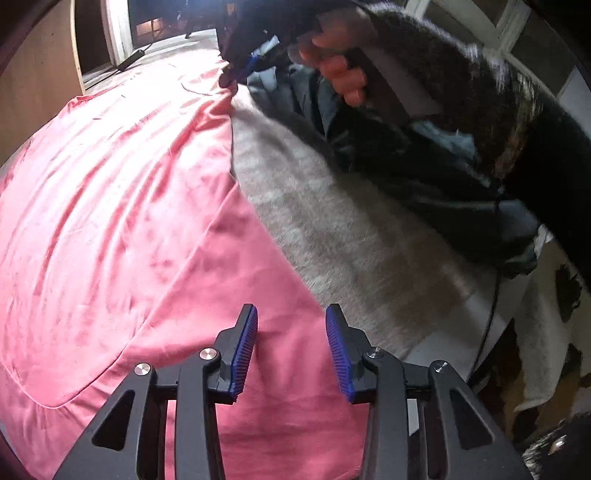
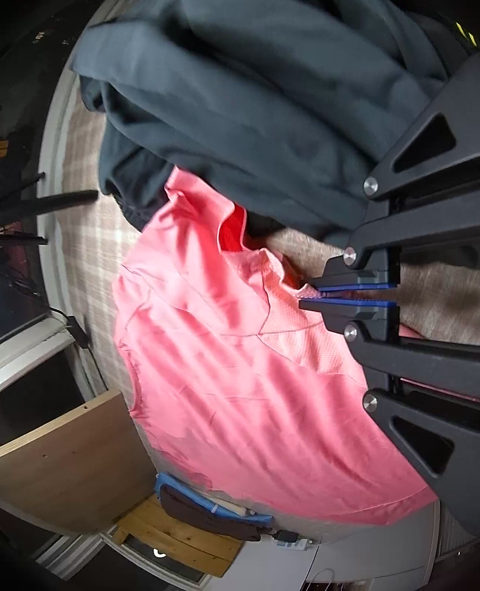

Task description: Fold clothes

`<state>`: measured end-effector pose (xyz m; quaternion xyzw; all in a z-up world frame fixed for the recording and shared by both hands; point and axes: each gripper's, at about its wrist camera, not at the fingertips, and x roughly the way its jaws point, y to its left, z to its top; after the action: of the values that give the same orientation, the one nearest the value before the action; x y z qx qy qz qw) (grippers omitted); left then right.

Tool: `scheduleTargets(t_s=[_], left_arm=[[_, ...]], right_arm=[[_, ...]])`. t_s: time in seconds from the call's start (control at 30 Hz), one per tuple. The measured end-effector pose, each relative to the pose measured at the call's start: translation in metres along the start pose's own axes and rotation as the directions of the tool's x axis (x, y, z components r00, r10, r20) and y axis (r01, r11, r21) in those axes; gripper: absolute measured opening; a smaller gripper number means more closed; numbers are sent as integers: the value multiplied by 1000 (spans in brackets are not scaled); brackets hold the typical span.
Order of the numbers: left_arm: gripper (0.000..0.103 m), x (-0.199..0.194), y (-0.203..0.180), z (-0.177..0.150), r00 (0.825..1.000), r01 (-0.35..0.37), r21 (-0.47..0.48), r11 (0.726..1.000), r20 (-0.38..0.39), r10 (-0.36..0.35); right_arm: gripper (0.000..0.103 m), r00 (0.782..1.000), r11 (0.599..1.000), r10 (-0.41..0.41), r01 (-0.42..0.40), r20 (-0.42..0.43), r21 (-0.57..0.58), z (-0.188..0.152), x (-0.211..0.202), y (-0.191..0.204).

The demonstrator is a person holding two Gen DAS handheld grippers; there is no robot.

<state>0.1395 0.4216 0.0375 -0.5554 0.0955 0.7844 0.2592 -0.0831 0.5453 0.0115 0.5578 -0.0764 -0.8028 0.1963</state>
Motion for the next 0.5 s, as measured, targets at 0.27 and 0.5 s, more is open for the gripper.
scheduleTargets(t_s=[0.27,0.5], left_arm=[[0,-5,-5,-7,988,153,58,987,25,-154],[0,-25,-11,-12,963,269,94,958,4,-271]], right_arm=[[3,1000,1000,10,-11,18,23,4,-5,-7],[3,988,997,-69,72,141,-16,4,-30,-4]])
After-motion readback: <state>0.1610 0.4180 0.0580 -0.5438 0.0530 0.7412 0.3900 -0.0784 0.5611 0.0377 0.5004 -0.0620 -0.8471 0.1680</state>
